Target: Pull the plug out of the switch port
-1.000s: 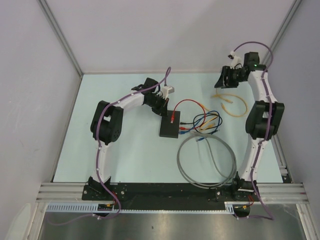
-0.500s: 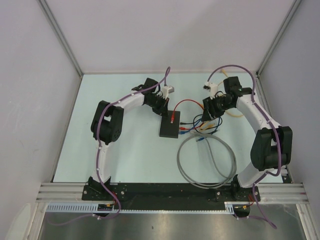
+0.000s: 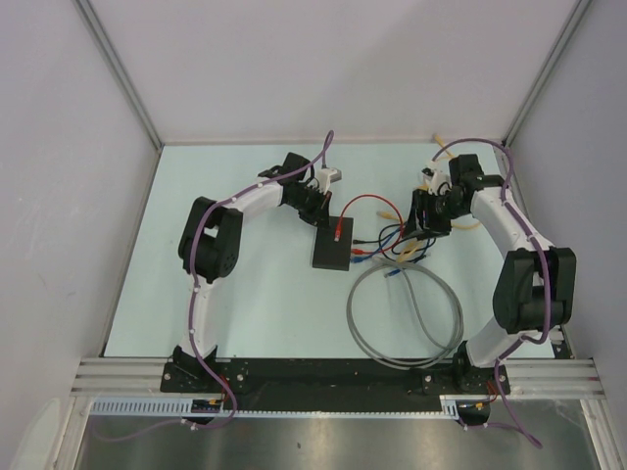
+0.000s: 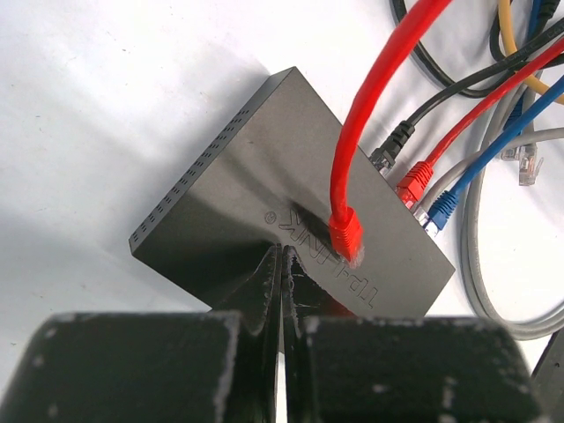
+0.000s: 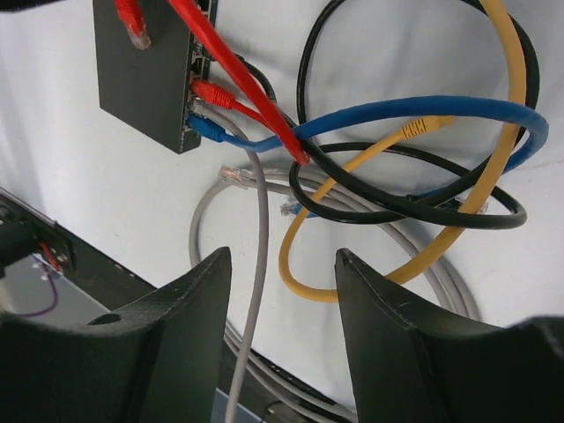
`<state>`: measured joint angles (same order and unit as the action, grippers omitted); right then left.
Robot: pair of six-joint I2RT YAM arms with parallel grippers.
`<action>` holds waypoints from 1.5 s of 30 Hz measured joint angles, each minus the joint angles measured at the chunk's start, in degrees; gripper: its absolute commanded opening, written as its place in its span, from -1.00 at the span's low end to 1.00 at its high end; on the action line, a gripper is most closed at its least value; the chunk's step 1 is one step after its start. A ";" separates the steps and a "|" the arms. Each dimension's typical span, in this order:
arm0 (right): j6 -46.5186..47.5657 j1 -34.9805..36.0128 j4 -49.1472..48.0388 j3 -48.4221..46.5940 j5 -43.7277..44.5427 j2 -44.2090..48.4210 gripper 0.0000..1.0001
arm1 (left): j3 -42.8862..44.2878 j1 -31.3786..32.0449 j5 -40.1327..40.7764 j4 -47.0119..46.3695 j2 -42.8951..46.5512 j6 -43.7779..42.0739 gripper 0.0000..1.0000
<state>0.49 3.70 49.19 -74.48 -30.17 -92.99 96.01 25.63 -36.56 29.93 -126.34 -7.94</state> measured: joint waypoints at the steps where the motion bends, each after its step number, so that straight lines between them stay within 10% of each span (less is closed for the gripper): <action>1: -1.14 -0.11 -0.07 0.00 -0.02 -0.20 0.04 | 0.00 0.00 0.02 0.00 0.00 0.00 -1.00; 25: 1.62 -15.47 -1.99 1.07 13.79 -8.31 0.04 | 0.00 0.11 0.17 -0.07 0.00 0.00 -1.00; 45: 5.84 -7.93 -10.62 -30.64 -7.65 -29.81 0.13 | 0.31 -0.63 -1.16 1.99 0.11 -0.94 -1.00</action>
<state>6.33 -4.23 38.57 -105.12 -37.82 -122.80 96.31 24.99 -37.71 31.92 -126.23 -8.88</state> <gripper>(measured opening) 0.569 0.003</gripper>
